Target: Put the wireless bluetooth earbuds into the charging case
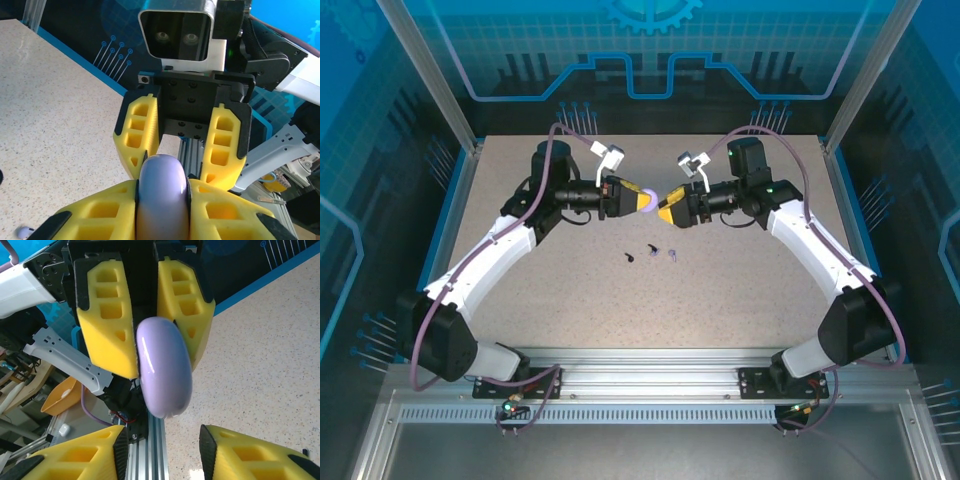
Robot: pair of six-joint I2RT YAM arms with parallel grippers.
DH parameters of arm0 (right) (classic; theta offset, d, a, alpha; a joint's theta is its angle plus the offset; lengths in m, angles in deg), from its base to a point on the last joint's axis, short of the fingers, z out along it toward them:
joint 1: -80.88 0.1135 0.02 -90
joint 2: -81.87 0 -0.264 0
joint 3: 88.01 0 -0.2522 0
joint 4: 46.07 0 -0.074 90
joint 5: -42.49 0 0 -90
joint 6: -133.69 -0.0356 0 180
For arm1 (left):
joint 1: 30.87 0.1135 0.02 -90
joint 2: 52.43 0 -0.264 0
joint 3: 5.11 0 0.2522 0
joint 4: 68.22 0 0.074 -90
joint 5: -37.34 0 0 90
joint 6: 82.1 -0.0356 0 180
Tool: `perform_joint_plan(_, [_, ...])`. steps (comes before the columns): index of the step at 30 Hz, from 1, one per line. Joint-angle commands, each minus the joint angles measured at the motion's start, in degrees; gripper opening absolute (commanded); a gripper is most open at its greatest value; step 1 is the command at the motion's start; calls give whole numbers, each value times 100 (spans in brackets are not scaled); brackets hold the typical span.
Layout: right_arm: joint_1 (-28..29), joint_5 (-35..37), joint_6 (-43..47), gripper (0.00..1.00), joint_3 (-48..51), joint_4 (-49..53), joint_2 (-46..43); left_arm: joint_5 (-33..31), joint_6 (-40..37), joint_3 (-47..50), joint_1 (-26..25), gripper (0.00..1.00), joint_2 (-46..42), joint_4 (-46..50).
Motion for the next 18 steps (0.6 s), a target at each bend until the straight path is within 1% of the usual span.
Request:
perform_joint_plan(1, [83,-263,7,42,-218,-4,-62,300,-149,-33,-81,20,-90,-110])
perform_joint_plan(6, [156,-371,11,37,-339,-17,4,348,-193,-38,-113,20,-107,-111])
perform_joint_plan(18, [296,-473,54,33,-516,33,79,331,-351,-102,-162,20,-81,69])
